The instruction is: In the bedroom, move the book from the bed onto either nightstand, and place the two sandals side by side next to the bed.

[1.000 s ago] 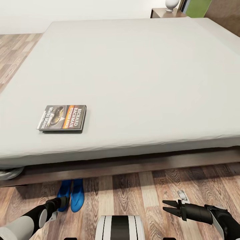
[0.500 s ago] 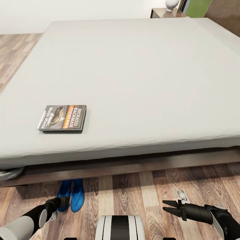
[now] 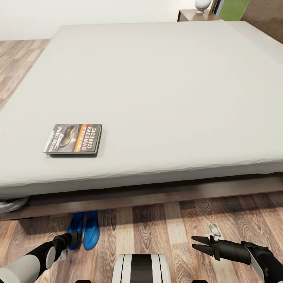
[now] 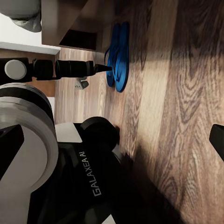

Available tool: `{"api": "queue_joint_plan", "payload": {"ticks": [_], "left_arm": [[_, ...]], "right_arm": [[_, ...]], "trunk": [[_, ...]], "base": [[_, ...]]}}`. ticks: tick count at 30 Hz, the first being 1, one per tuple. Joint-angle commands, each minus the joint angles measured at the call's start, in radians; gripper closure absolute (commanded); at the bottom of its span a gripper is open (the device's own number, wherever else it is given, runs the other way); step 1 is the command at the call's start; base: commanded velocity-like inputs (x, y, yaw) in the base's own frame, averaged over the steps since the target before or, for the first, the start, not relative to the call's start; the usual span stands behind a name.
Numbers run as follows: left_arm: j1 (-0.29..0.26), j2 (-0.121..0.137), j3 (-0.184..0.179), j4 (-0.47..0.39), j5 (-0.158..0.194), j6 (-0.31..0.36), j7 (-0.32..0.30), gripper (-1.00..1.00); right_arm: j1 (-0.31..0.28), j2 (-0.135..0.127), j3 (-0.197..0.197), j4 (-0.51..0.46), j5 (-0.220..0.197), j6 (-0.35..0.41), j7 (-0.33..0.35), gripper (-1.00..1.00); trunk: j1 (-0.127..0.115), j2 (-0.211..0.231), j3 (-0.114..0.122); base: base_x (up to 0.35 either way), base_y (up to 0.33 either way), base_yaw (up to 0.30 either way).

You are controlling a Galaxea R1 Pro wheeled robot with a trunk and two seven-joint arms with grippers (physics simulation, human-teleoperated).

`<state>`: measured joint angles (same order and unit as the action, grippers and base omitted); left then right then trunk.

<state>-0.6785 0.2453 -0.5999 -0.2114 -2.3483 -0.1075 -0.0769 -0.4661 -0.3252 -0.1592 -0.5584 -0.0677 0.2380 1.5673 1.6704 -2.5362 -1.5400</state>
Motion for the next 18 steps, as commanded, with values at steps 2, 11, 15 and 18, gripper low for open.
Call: {"api": "queue_joint_plan", "payload": {"ticks": [2,11,15,18], "left_arm": [[0.0,0.001,0.002,-0.003,-0.008,-0.007,-0.004,-1.0],[0.0,0.001,0.002,-0.003,-0.008,-0.006,-0.004,-1.0],[0.0,0.002,0.002,-0.003,-0.008,-0.005,-0.004,-1.0],[0.0,0.002,0.002,-0.003,-0.008,-0.005,-0.004,-1.0]], "right_arm": [[0.0,0.0,-0.001,0.0,-0.001,0.011,0.003,-1.0],[0.0,0.0,-0.001,0.0,-0.001,0.011,0.003,-1.0],[0.0,0.0,-0.001,0.0,-0.001,0.011,0.003,-1.0],[0.0,0.0,0.0,0.0,-0.001,0.011,0.003,-1.0]], "trunk": [[0.0,0.0,-0.001],[0.0,0.0,-0.001],[0.0,0.0,-0.001],[0.0,0.0,-0.001]], "base": [[0.0,0.0,0.0],[0.0,0.0,0.0],[0.0,0.0,0.0],[0.0,0.0,0.0]]}}
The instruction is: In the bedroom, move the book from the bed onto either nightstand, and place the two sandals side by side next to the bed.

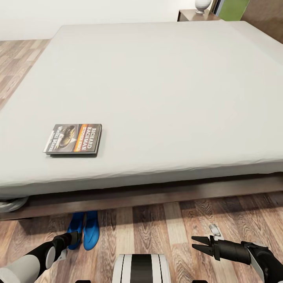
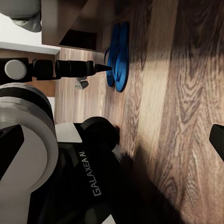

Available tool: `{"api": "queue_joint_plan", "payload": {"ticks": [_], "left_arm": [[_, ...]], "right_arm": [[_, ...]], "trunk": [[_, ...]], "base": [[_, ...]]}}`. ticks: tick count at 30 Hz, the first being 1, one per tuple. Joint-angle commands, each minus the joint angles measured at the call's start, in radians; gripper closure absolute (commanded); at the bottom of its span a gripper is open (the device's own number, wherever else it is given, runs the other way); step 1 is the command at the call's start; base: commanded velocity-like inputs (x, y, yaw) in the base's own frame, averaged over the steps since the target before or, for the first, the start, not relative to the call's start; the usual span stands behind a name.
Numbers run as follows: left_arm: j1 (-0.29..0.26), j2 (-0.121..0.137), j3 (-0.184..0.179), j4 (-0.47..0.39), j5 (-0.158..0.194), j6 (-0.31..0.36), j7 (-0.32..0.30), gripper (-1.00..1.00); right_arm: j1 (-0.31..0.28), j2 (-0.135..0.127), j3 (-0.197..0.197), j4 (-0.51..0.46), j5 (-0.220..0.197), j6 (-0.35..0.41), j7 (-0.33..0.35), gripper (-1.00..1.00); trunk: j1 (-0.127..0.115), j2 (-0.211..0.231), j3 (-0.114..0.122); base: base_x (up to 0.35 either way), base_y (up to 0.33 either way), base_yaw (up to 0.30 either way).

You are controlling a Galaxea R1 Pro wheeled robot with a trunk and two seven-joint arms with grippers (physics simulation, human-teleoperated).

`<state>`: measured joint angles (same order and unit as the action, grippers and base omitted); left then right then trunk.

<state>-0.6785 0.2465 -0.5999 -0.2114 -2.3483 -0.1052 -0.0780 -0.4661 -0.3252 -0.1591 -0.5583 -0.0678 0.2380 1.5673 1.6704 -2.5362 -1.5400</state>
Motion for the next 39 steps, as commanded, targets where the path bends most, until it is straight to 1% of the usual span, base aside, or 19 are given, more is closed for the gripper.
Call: {"api": "queue_joint_plan", "payload": {"ticks": [1,9,22,39], "left_arm": [[0.0,0.0,0.002,-0.003,-0.008,-0.007,-0.003,-1.0],[0.0,0.001,0.002,-0.005,-0.008,-0.006,-0.005,-1.0],[0.0,0.001,0.002,-0.014,-0.008,0.017,-0.007,-1.0],[0.0,0.001,0.0,-0.014,-0.008,0.014,-0.009,-1.0]], "right_arm": [[0.0,0.0,-0.001,0.0,-0.001,0.011,0.003,-1.0],[0.0,0.0,-0.001,0.0,-0.001,0.011,0.003,-1.0],[0.0,0.0,0.0,0.0,-0.001,0.011,0.003,-1.0],[0.0,0.0,-0.001,0.0,-0.001,0.011,0.003,-1.0]], "trunk": [[0.0,0.0,-0.001],[0.0,0.0,-0.001],[0.0,0.0,-0.001],[0.0,0.0,-0.001]], "base": [[0.0,0.0,0.0],[0.0,0.0,0.0],[0.0,0.0,0.0],[0.0,0.0,0.0]]}}
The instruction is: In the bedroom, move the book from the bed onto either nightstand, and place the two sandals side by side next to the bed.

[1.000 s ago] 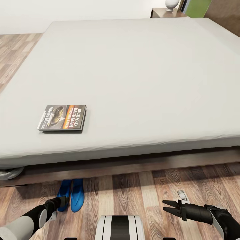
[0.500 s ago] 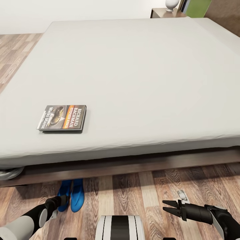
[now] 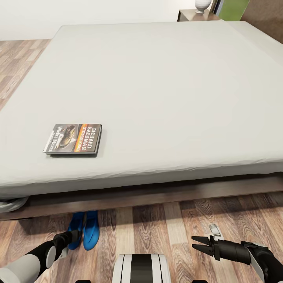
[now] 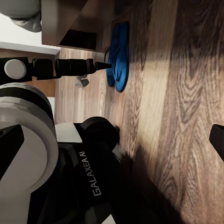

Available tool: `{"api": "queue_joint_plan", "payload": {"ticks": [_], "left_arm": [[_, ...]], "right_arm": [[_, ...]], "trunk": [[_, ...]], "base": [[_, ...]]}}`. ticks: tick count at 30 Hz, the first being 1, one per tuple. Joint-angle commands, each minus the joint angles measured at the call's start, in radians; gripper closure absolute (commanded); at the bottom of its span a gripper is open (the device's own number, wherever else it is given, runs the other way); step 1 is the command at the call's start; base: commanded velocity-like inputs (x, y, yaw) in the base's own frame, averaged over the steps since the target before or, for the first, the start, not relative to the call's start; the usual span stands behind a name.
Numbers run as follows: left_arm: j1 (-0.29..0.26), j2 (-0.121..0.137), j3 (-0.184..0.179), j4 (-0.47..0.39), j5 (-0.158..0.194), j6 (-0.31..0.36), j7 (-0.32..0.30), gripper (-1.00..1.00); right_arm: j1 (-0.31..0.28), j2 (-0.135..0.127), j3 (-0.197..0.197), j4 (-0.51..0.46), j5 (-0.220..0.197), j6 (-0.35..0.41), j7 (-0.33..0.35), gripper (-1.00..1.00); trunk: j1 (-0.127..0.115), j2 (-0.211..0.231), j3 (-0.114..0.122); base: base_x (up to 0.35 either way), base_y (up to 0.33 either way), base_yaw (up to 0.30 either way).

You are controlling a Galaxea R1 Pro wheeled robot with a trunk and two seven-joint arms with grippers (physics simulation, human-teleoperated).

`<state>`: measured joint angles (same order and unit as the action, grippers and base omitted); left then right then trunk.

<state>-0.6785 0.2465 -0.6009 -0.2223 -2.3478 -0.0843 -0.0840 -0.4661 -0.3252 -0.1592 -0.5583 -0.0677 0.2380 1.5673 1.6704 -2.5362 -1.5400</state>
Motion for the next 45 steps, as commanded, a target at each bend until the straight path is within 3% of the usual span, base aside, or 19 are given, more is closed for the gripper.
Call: {"api": "queue_joint_plan", "payload": {"ticks": [1,12,38,45], "left_arm": [[0.0,0.0,0.001,-0.003,-0.008,-0.008,-0.003,-1.0],[0.0,0.0,0.002,-0.004,-0.008,-0.005,-0.003,-1.0],[0.0,0.0,0.004,-0.003,-0.008,-0.011,-0.003,-1.0],[0.0,0.0,0.004,-0.003,-0.008,-0.01,-0.005,-1.0]], "right_arm": [[0.0,0.0,0.0,0.0,-0.001,0.011,0.003,-1.0],[0.0,0.0,0.0,0.0,-0.001,0.011,0.003,-1.0],[0.0,0.0,0.0,0.0,-0.001,0.011,0.003,-1.0],[0.0,0.0,0.0,0.0,-0.001,0.011,0.003,-1.0]], "trunk": [[0.0,0.0,-0.001],[-0.004,0.002,0.034],[-0.004,0.002,0.034],[-0.006,0.003,0.054]], "base": [[0.0,0.0,0.0],[0.0,0.0,0.0],[0.0,0.0,0.0],[0.0,0.0,0.0]]}}
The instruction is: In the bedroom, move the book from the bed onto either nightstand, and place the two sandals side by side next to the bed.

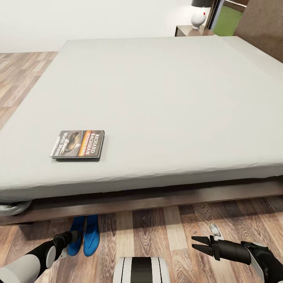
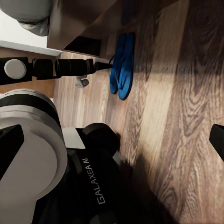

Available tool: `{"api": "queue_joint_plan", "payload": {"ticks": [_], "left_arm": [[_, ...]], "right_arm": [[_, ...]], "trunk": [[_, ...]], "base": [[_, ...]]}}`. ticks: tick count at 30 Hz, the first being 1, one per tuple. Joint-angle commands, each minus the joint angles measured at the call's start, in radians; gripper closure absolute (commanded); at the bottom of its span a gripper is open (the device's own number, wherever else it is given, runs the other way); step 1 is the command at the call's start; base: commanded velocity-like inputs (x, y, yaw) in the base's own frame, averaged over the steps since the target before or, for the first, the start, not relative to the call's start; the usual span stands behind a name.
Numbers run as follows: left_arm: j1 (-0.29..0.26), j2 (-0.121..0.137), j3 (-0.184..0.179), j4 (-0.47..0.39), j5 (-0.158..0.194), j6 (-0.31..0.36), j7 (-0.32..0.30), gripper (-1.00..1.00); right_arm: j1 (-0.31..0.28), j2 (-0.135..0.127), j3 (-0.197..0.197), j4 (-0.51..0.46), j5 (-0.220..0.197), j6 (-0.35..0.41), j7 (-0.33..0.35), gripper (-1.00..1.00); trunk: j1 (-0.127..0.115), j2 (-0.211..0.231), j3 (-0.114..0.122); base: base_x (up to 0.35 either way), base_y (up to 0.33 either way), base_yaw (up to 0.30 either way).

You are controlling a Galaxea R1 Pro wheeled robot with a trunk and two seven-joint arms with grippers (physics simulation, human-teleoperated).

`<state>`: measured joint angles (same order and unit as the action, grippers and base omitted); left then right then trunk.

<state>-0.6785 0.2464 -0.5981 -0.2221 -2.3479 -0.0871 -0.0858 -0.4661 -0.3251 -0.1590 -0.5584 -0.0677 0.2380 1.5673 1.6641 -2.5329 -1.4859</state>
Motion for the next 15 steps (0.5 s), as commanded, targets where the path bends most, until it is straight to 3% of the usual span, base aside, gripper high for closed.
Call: {"api": "queue_joint_plan", "payload": {"ticks": [1,15], "left_arm": [[0.0,0.0,0.001,-0.003,-0.008,-0.007,-0.003,-1.0],[0.0,0.0,0.001,-0.003,-0.008,-0.012,-0.004,-1.0]], "right_arm": [[0.0,0.0,-0.001,0.0,-0.001,0.011,0.003,-1.0],[0.0,0.0,-0.001,0.0,-0.001,0.011,0.003,-1.0]], "trunk": [[0.0,0.0,-0.001],[0.0,0.0,-0.001]], "base": [[0.0,0.0,0.0],[0.0,0.0,0.0]]}}
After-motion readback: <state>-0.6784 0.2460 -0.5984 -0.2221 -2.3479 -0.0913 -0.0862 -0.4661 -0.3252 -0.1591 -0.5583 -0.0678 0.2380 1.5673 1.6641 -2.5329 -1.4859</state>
